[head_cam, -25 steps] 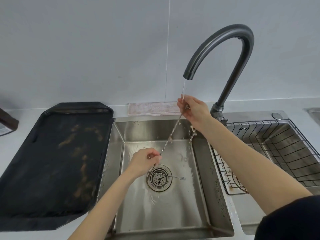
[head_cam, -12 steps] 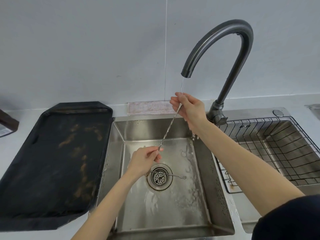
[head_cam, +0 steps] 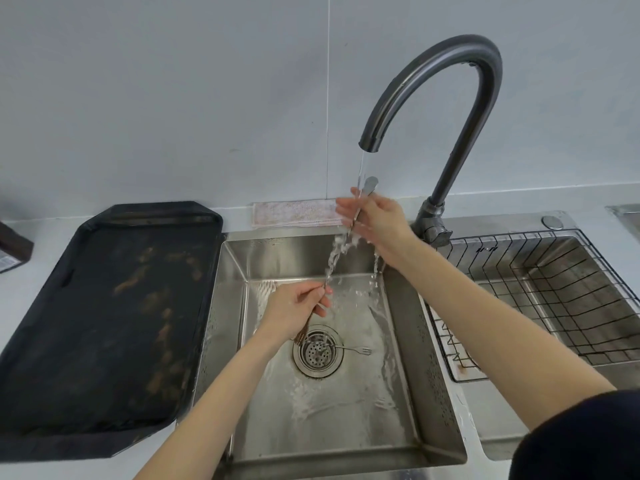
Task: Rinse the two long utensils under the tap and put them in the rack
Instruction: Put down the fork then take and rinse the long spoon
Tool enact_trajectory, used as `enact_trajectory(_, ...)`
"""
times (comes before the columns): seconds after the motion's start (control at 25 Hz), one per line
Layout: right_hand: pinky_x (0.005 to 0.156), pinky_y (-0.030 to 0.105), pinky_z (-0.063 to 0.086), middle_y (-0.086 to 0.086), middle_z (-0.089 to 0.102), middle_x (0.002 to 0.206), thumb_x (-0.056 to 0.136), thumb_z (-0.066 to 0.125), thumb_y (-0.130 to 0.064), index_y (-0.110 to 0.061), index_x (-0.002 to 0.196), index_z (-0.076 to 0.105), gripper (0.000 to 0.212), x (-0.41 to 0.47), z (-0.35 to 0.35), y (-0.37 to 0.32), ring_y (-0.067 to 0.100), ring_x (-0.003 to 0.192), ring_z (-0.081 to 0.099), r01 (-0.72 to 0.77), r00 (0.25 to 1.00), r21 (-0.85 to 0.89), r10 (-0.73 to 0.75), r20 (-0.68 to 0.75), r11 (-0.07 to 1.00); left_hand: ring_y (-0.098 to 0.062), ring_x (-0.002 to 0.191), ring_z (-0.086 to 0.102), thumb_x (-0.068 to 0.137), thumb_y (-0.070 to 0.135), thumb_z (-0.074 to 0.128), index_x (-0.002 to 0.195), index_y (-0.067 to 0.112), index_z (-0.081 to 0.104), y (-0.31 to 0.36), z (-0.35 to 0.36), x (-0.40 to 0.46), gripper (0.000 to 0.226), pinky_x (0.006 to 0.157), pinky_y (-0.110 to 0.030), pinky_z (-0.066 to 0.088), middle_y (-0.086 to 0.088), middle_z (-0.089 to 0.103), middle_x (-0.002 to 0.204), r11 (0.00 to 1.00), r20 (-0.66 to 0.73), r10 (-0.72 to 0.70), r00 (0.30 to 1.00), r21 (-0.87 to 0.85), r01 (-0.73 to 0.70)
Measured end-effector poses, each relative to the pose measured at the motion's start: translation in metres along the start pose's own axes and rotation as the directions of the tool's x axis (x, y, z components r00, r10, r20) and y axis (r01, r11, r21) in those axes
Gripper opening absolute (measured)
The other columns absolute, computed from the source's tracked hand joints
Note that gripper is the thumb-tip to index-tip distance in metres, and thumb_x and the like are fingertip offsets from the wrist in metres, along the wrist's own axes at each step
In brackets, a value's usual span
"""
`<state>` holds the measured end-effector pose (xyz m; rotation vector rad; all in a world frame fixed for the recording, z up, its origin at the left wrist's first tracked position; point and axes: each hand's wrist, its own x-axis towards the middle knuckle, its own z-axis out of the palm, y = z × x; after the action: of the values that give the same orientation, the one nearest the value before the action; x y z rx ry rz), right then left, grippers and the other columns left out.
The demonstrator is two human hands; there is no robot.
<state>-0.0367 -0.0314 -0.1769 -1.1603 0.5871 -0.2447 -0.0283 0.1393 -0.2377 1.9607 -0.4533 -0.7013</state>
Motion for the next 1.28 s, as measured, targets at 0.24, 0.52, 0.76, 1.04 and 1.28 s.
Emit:
enact_trajectory(0.24, 0.058, 0.014, 0.056, 0.000, 0.067, 0.084, 0.101, 0.035, -0.019, -0.004, 0.120, 0.052, 0.030, 0.000, 0.013, 0.004, 0.006, 0.069, 0.067, -0.020, 0.997, -0.162, 0.031, 0.066, 0.987, 0.005, 0.043, 0.058, 0.092, 0.008, 0.048, 0.077, 0.024, 0.067, 0.004, -0.006, -0.001, 0.029, 0.071, -0.022, 0.048, 0.015, 0.065, 0.056, 0.997, -0.008, -0.009, 1.000, -0.071, 0.008)
enact_trajectory(0.52, 0.058, 0.011, 0.054, 0.009, 0.063, 0.099, 0.100, 0.035, -0.013, -0.001, 0.125, 0.050, 0.031, 0.011, 0.005, -0.014, 0.009, 0.070, 0.064, 0.072, 0.996, -0.120, -0.077, -0.040, 0.990, 0.010, 0.042, 0.057, 0.092, 0.006, 0.047, 0.098, 0.001, 0.067, -0.005, -0.018, -0.004, 0.022, 0.054, 0.002, 0.042, 0.004, 0.062, 0.069, 0.998, -0.016, -0.050, 0.999, 0.028, 0.051)
enact_trajectory(0.76, 0.057, 0.013, 0.055, 0.014, 0.066, 0.099, 0.100, 0.036, -0.008, -0.007, 0.135, 0.035, 0.035, 0.008, 0.002, 0.005, -0.003, 0.053, 0.065, 0.159, 0.987, -0.354, -0.159, 0.030, 0.922, 0.008, 0.043, 0.059, 0.091, 0.005, 0.049, 0.109, -0.002, 0.064, -0.003, -0.020, -0.012, 0.024, 0.054, -0.003, 0.046, 0.002, 0.064, 0.072, 0.994, 0.017, -0.094, 0.995, -0.062, 0.095)
enact_trajectory(1.04, 0.042, 0.002, 0.041, -0.010, 0.057, 0.067, 0.098, 0.040, -0.012, -0.005, 0.114, 0.060, 0.027, 0.001, -0.004, 0.015, -0.010, 0.042, 0.054, 0.348, 0.932, -0.716, -0.306, 0.194, 0.605, 0.008, 0.048, 0.062, 0.090, 0.007, 0.053, 0.119, 0.026, 0.050, 0.051, -0.024, -0.010, 0.035, 0.057, -0.001, 0.048, 0.006, 0.067, 0.078, 0.988, 0.103, 0.067, 0.992, -0.147, -0.052)
enact_trajectory(1.28, 0.057, 0.010, 0.039, 0.007, 0.064, 0.085, 0.094, 0.040, -0.004, -0.005, 0.113, 0.060, 0.028, -0.016, -0.016, 0.032, 0.016, 0.075, 0.054, 0.433, 0.902, -0.807, -0.192, 0.388, 0.403, 0.000, 0.059, 0.067, 0.091, 0.017, 0.053, 0.098, 0.017, 0.069, 0.070, -0.027, 0.019, 0.018, 0.073, -0.019, 0.052, 0.007, 0.074, 0.073, 0.942, 0.176, -0.008, 0.984, -0.330, 0.067)
